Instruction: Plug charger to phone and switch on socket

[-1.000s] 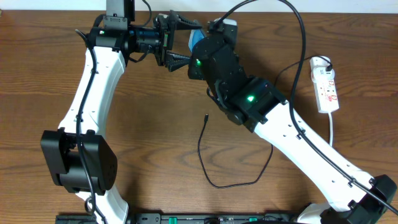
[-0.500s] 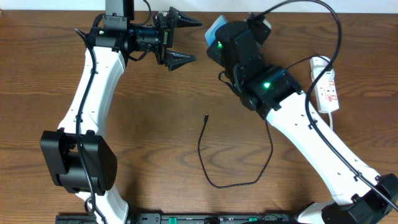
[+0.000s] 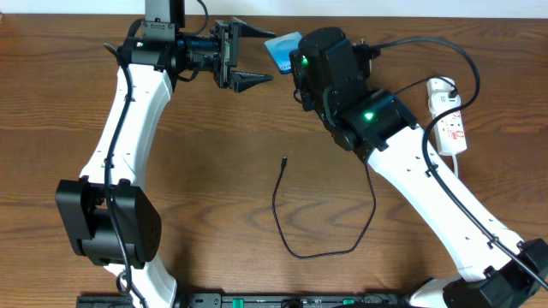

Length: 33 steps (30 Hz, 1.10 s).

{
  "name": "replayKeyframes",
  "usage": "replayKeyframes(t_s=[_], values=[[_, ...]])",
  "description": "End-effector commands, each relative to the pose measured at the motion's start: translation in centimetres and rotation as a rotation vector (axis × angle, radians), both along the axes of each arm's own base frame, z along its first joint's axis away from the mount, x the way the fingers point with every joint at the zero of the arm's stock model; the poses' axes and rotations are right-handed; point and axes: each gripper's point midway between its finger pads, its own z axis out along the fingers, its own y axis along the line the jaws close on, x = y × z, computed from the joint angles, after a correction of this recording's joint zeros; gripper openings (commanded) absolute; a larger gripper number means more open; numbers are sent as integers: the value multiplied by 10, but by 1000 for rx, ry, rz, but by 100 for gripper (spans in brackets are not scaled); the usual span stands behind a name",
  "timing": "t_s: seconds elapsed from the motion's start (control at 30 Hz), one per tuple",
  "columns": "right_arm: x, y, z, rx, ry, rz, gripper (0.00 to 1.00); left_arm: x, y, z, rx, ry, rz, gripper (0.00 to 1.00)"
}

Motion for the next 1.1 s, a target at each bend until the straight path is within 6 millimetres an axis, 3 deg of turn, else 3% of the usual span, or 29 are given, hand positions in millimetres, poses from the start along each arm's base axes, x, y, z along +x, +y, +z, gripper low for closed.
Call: replayKeyframes(t_s=[0.0,0.2,0.23,0.7,1.07], values=[[-7,9,32,188,-10,-9,1,-7,1,19,-23,-7,1,70],[-6,12,35,263,4,-30,1,-7,0,19,-24,2,0,70],[-7,13,35,272,7,-33,2,-8,-2,19,-27,22,1,64],[-20,33,34,268,17,15,2,-9,-4,19,-30,39,0,45],[-15,24,35,249,-4,-32,2,-9,-4,19,-30,39,0,45]])
